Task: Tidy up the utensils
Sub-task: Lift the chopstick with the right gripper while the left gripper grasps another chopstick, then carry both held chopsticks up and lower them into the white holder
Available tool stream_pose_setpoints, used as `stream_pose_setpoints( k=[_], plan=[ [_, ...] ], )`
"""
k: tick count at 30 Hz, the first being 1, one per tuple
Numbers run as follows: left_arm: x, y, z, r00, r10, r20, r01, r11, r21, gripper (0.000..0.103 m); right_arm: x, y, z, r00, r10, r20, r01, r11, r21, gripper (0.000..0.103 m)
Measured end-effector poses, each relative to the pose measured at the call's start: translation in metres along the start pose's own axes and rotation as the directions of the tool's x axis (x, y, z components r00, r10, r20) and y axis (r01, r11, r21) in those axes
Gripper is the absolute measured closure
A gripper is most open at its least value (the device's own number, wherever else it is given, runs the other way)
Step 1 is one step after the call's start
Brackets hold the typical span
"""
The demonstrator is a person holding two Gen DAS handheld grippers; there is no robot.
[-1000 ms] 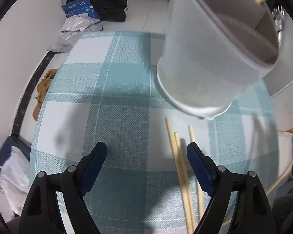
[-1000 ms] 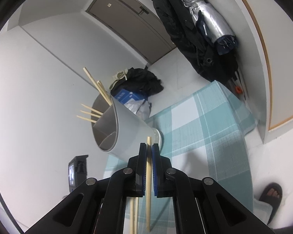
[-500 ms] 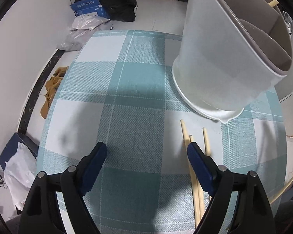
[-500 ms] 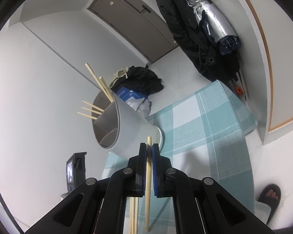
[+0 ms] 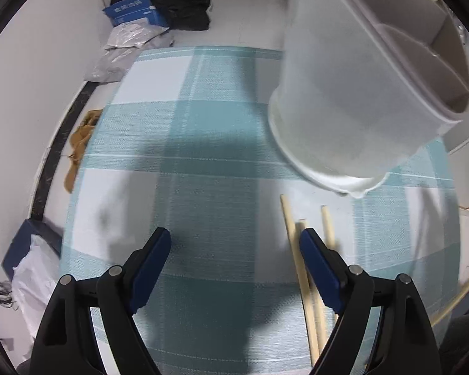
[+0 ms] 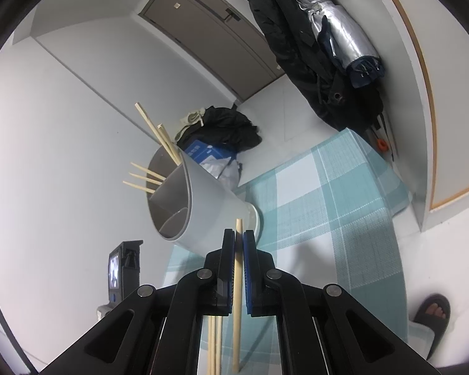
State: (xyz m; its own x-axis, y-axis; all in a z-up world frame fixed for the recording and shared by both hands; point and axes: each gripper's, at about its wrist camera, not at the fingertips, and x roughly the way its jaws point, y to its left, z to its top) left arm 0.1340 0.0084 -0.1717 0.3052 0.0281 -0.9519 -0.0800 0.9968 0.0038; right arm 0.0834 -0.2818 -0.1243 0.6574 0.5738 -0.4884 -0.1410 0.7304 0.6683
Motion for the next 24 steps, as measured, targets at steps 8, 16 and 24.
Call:
stream_pose_setpoints(
  k=[8, 16, 24],
  plan=[
    [-0.003, -0.005, -0.004, 1.000, 0.009, 0.026, -0.009, 1.000, -0.008, 0.028, 0.000, -0.001, 0.000, 1.000, 0.004, -0.001, -0.004, 1.000, 0.007, 0.098],
    [-0.007, -0.023, 0.005, 0.999, -0.038, -0.007, 0.038, 0.999, -0.008, 0.099, 0.000, 0.000, -0.001, 1.000, -0.003, 0.001, 0.003, 1.000, 0.004, 0.098],
    [-0.027, -0.012, 0.001, 0.990, -0.123, 0.070, 0.129, 0.988, -0.087, 0.102, -0.008, 0.008, -0.007, 0.998, -0.049, 0.043, 0.052, 0.998, -0.048, 0.098]
  ],
)
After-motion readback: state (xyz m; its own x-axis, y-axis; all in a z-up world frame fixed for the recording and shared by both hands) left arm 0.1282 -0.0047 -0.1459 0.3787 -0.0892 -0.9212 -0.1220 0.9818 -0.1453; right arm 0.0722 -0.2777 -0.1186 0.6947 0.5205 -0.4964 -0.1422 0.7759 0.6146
